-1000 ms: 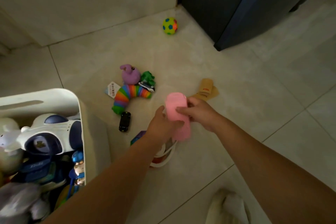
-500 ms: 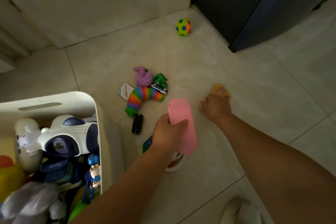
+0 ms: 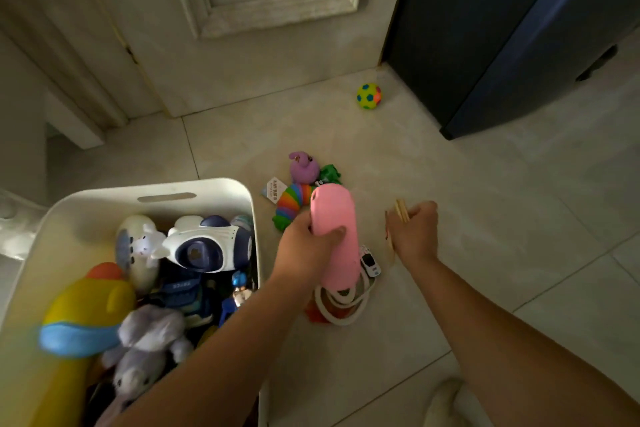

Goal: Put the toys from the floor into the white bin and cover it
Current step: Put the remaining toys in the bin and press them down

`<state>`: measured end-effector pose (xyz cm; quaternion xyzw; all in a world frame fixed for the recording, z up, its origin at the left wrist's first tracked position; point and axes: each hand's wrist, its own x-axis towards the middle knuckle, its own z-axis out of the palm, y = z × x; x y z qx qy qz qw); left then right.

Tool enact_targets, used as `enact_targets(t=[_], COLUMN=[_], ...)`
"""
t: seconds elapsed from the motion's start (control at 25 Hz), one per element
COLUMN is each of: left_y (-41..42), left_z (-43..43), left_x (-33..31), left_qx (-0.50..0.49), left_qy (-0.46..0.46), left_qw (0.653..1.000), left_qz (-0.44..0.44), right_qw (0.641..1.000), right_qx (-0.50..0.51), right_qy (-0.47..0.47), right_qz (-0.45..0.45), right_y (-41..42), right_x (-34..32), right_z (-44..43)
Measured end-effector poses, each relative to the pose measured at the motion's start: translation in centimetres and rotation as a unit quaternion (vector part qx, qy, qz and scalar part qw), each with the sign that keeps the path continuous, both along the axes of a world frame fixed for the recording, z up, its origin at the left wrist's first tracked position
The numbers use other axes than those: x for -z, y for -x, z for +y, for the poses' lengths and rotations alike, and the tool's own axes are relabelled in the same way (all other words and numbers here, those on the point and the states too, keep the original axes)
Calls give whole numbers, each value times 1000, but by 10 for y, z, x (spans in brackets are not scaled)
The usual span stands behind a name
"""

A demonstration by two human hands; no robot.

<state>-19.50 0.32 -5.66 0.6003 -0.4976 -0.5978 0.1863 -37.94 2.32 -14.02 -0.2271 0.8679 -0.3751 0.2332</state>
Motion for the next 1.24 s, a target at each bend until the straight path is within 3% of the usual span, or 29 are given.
enact_targets(t=[0.12, 0.28, 0.4, 0.48, 0.56, 0.64, 0.76, 0.8, 0.92, 1.12, 1.24], left_y=[-44, -120, -176, -208, -237, -255, -268, -271, -280, -284, -281], left_z=[5, 17, 26, 37, 50, 63, 76, 80, 85, 80, 76], left_x=[-32, -60, -65, -64, -58, -55, -46, -41, -35, -33, -32], left_qx=[2, -81, -123, -140, -156, -147, -130, -126, -109, -103, -97], left_qy=[10, -3, 4, 0, -18, -37, -41, -42, -40, -21, -10], left_qw=[999, 994, 992, 990, 987, 988, 990, 990, 991, 991, 992], left_qz=[32, 77, 36, -9, -21, -30, -40, -45, -62, -79, -80], right_qw=[980, 882, 821, 807, 825, 868, 954, 963, 927, 895, 843], right_qx=[11, -56, -115, -149, -176, -202, -231, -253, -348, -401, -454], right_qy=[87, 165, 135, 84, 27, -7, -15, -22, -48, -69, -113], right_qz=[-181, -438, -542, -565, -536, -454, -191, -85, 132, 184, 265], right_y=[-27, -97, -162, -199, -231, -254, -274, -278, -291, -309, -310], right_x=[-61, -125, -152, -151, -137, -117, -97, -95, -88, -83, -74], right_z=[-8, -3, 14, 28, 41, 48, 57, 62, 87, 96, 107])
